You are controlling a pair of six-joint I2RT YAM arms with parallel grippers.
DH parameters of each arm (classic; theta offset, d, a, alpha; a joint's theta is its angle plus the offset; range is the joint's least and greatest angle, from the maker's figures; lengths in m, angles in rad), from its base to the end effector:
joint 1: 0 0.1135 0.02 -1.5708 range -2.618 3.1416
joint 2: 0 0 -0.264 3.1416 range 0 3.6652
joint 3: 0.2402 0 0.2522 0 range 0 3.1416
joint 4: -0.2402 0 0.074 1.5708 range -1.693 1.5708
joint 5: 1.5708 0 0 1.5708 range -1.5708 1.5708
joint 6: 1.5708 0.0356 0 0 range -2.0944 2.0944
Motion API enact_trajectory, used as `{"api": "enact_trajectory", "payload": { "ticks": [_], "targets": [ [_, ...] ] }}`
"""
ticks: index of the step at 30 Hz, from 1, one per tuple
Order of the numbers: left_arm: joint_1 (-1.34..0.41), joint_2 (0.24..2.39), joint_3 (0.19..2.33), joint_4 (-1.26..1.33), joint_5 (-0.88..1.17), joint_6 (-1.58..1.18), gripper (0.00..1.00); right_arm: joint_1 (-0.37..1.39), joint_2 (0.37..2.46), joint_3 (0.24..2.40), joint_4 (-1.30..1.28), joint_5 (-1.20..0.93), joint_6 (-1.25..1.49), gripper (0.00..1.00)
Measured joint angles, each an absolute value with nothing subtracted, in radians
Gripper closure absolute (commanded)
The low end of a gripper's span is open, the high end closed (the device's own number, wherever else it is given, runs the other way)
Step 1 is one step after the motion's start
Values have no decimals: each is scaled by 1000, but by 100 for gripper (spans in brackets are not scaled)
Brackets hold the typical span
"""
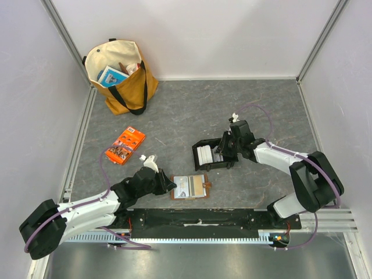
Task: Put the credit cards into the card holder
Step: Pick up the credit card from the storage box.
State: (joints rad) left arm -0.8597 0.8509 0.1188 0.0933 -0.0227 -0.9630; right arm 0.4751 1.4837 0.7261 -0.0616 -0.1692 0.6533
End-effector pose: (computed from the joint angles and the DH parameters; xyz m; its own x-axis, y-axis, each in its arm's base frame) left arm 0.1026 -0.1178 0.1275 -0.8343 -0.2890 -0.4696 0.1063 0.7513 -0.6513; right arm 0.2558 0.1383 0.1721 -0.8521 0.2354 -0.4674 -0.0443 0.8574 0.5127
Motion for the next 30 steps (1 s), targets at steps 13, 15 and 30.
{"api": "enact_trajectory", "payload": {
  "ticks": [13,15,30],
  "targets": [
    [-860,850,119,107,-20,-963,77,521,1489,736,-136,-141,598,100],
    [-860,850,119,107,-19,-963,79,521,1473,737,-146,-134,597,100],
    [-860,777,119,101,-16,-963,91,522,1142,760,-197,-150,580,100]
  ]
}}
